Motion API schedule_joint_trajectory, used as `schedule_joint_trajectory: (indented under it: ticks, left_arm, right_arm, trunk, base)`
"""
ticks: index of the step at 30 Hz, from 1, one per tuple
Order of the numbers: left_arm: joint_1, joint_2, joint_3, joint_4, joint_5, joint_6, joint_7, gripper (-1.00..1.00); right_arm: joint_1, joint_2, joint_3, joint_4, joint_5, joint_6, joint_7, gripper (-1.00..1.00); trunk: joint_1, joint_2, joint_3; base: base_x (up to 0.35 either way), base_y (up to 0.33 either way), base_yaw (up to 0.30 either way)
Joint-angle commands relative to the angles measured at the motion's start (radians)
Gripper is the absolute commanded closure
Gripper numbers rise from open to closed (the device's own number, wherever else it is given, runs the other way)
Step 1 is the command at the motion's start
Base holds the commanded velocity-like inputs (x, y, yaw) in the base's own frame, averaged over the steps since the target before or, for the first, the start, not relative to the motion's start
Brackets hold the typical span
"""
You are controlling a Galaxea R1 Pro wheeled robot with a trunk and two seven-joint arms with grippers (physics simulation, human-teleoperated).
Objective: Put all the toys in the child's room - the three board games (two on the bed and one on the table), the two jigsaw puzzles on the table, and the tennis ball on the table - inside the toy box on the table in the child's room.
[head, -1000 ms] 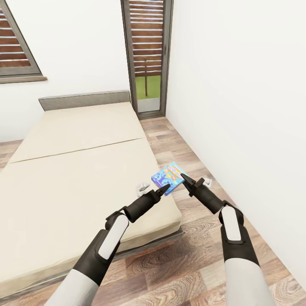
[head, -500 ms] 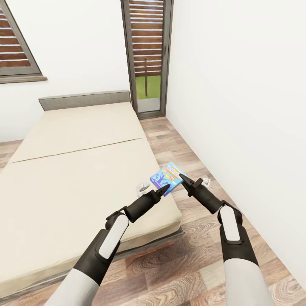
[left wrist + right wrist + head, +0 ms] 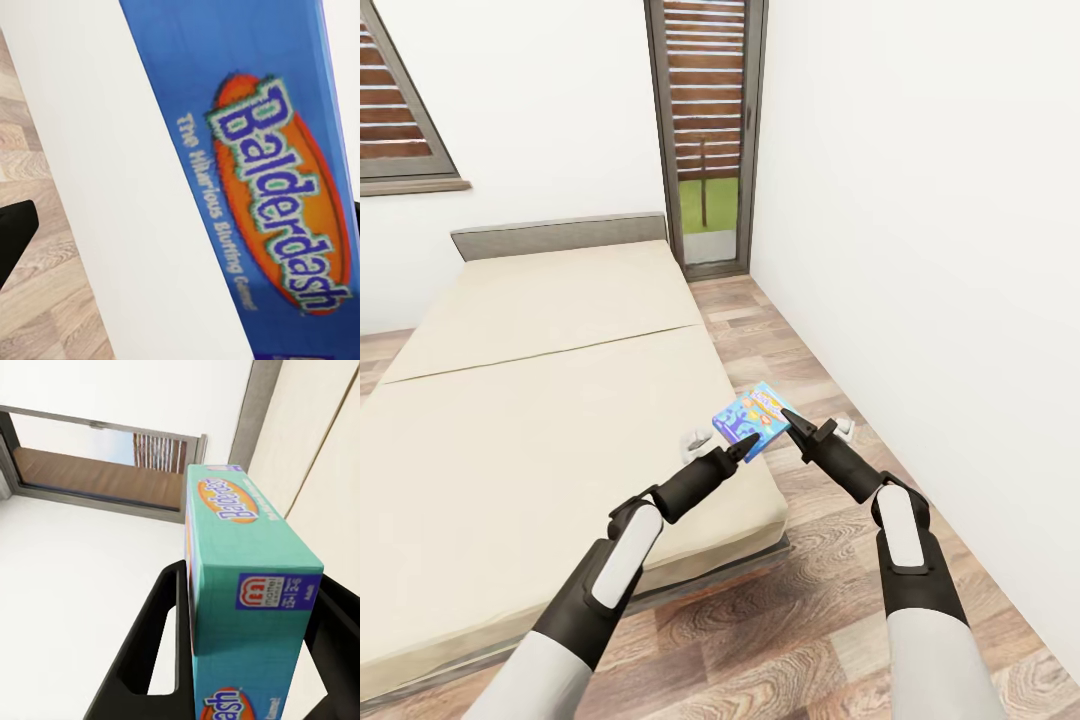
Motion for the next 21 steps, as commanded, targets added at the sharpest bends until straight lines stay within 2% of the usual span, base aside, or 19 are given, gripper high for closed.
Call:
schedule_joint_trajectory:
  ticks: [1, 13, 21]
  left_arm:
    - [0.0, 0.002, 0.001, -0.001, 0.007, 0.007, -0.002, -1.0]
    - [0.001, 0.016, 0.02, -0.01, 0.009, 0.012, -0.024, -1.0]
    - [0.003, 0.022, 0.053, -0.012, 0.009, 0.016, -0.044, -1.0]
  right_arm:
    - [-0.001, 0.001, -0.003, 0.0, -0.004, 0.007, 0.005, 1.0]
    - [-0.002, 0.001, -0.004, 0.0, -0.005, 0.008, 0.005, 1.0]
    - [-0.002, 0.001, -0.004, 0.0, -0.005, 0.008, 0.005, 1.0]
  trunk:
    - [0.0, 0.0, -0.001]
    - [0.0, 0.0, -0.001]
    - [0.0, 0.0, -0.001]
  base:
    - [0.0, 0.0, 0.0]
    - [0.0, 0.0, 0.0]
    - [0.0, 0.0, 0.0]
